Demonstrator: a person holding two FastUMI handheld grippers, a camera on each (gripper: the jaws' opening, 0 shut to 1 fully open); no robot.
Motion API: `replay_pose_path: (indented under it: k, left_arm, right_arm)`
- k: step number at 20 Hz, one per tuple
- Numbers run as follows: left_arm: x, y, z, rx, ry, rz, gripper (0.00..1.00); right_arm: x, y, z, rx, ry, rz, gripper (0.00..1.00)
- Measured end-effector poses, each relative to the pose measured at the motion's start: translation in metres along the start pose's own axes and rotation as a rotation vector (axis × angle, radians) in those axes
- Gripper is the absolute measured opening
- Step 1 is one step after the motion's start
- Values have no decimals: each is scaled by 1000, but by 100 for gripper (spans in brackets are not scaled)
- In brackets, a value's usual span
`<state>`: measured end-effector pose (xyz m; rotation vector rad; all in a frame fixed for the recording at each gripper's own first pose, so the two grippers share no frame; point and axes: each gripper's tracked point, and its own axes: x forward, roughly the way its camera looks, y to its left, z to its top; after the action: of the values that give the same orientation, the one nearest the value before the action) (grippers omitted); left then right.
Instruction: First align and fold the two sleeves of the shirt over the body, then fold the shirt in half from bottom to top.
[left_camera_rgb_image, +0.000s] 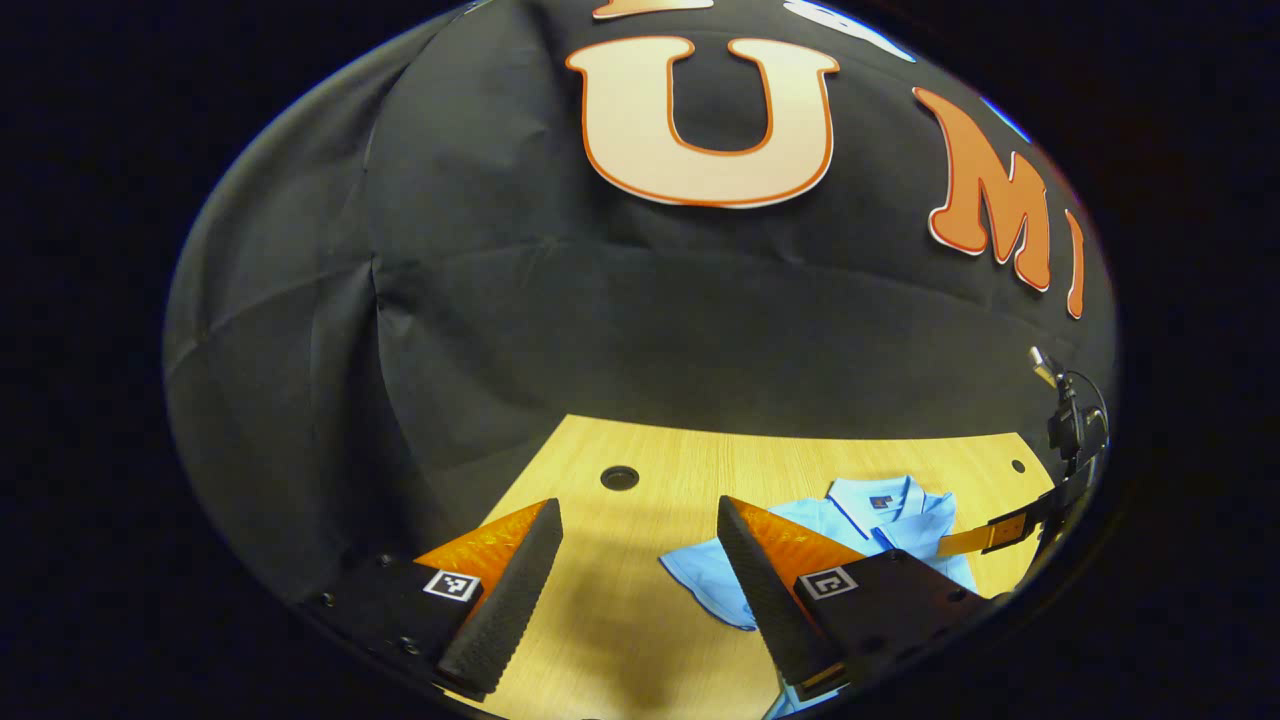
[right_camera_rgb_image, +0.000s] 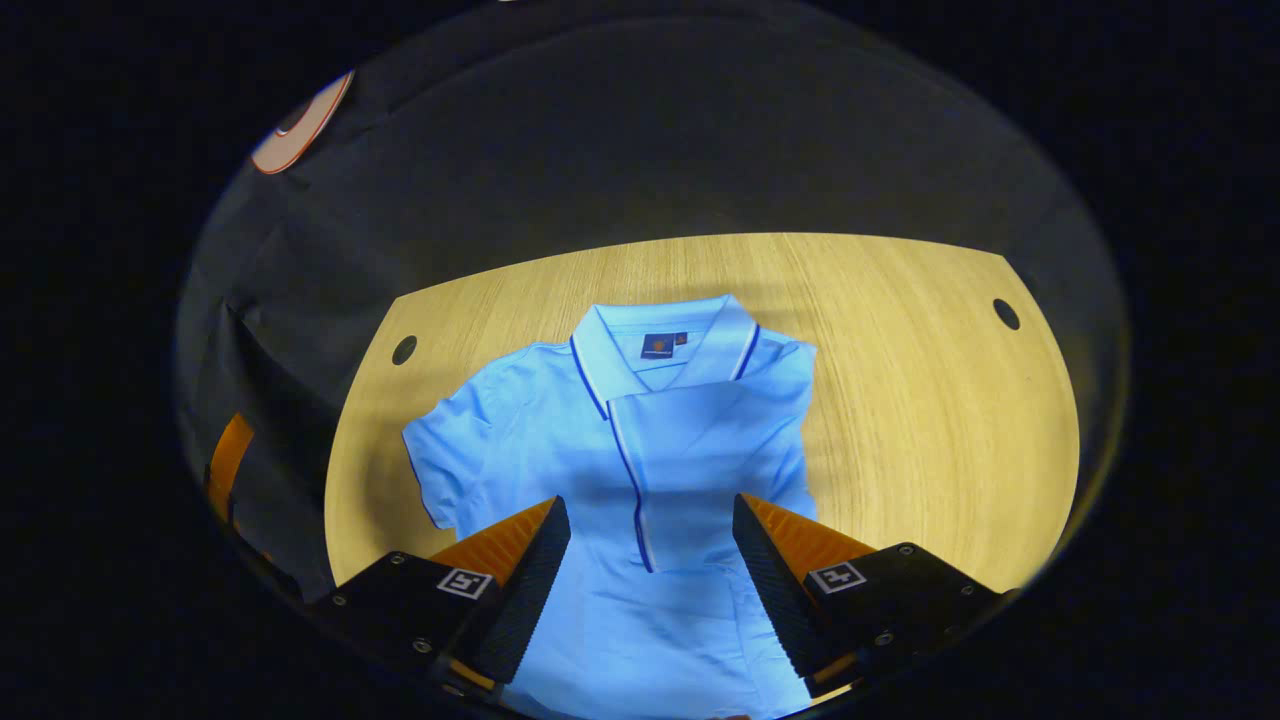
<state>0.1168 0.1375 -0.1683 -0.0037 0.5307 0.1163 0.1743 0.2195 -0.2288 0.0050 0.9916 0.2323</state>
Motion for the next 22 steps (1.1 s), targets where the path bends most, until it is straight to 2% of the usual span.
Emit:
replay_pose_path:
  k: [5,8,13,22]
  left_arm:
    - [32,-20,-42,-47,127,-16,100]
    - [57,-25,-70,-30,206,13,100]
    - [87,-37,-101,-20,293,14,100]
    - [112,-46,-157,3,435,44,100]
  right_arm:
    - [-16,-15,-5,7,-26,-4,99]
    - [-21,-30,-15,44,-18,-9,99]
    - [-20,-61,-37,85,17,-44,99]
    - [-24,-81,-52,121,33,-54,99]
